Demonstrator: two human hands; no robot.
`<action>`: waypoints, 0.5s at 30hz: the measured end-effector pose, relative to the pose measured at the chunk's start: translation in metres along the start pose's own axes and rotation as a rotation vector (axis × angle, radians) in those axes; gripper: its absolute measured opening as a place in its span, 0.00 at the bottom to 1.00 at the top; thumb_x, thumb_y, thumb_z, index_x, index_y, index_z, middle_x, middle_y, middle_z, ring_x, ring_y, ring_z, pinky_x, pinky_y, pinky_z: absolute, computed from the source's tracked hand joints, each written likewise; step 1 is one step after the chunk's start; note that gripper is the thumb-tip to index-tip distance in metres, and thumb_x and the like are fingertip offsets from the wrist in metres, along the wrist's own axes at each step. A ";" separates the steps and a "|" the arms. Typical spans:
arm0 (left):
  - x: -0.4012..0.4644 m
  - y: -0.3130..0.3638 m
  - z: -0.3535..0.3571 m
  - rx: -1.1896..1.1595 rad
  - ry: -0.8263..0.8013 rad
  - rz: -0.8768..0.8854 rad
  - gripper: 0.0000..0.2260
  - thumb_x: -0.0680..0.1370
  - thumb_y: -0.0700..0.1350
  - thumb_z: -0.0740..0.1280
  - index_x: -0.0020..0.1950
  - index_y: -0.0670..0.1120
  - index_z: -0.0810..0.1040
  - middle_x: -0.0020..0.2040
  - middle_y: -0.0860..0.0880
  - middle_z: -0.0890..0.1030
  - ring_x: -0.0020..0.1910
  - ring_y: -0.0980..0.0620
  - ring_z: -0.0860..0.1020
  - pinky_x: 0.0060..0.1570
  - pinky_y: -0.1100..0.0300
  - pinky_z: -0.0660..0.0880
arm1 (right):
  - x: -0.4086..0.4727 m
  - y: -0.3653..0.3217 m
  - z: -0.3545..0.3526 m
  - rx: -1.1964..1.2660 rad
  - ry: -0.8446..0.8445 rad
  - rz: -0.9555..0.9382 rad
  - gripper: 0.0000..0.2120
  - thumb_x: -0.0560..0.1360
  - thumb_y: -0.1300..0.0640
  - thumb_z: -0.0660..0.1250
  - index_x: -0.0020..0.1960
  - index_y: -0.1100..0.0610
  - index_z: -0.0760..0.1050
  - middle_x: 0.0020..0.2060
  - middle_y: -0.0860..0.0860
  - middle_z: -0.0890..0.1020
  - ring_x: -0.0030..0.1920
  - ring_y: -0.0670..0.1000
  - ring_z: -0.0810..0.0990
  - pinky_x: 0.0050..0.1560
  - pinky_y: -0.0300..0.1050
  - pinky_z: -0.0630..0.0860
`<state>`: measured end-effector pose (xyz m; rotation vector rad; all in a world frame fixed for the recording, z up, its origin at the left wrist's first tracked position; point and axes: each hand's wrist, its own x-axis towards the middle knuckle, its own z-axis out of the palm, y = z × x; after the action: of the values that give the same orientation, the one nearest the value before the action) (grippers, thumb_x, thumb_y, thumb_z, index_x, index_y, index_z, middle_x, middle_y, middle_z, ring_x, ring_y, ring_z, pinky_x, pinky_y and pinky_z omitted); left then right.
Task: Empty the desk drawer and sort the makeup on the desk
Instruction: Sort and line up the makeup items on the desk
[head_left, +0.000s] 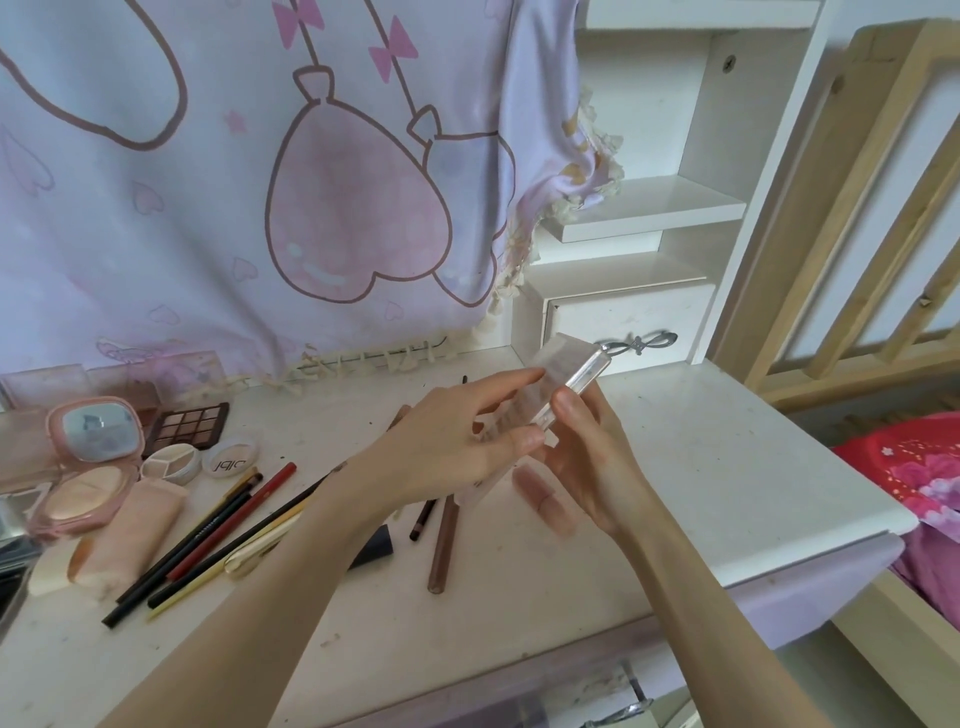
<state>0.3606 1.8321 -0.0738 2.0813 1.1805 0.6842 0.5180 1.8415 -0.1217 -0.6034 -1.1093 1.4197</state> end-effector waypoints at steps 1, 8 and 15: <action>0.004 0.002 0.001 0.005 -0.016 0.008 0.27 0.68 0.65 0.60 0.68 0.65 0.65 0.65 0.62 0.73 0.65 0.61 0.70 0.64 0.51 0.69 | 0.000 -0.001 -0.004 0.001 0.005 -0.007 0.42 0.63 0.41 0.76 0.68 0.61 0.65 0.56 0.63 0.77 0.59 0.62 0.78 0.53 0.52 0.77; 0.032 0.021 0.008 0.101 -0.112 0.053 0.23 0.73 0.57 0.61 0.68 0.61 0.67 0.62 0.59 0.76 0.63 0.61 0.72 0.62 0.53 0.72 | 0.000 -0.012 -0.029 0.016 0.040 -0.033 0.41 0.64 0.41 0.75 0.67 0.63 0.66 0.55 0.63 0.77 0.61 0.63 0.76 0.53 0.52 0.77; 0.055 0.043 0.011 0.137 -0.107 0.090 0.22 0.76 0.56 0.60 0.71 0.58 0.66 0.66 0.59 0.73 0.63 0.63 0.71 0.63 0.61 0.70 | 0.008 -0.031 -0.047 0.027 0.071 -0.058 0.42 0.62 0.41 0.76 0.67 0.61 0.66 0.54 0.59 0.79 0.62 0.62 0.75 0.57 0.56 0.77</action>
<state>0.4167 1.8608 -0.0422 2.2672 1.1072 0.5377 0.5717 1.8577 -0.1118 -0.5939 -1.0423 1.3513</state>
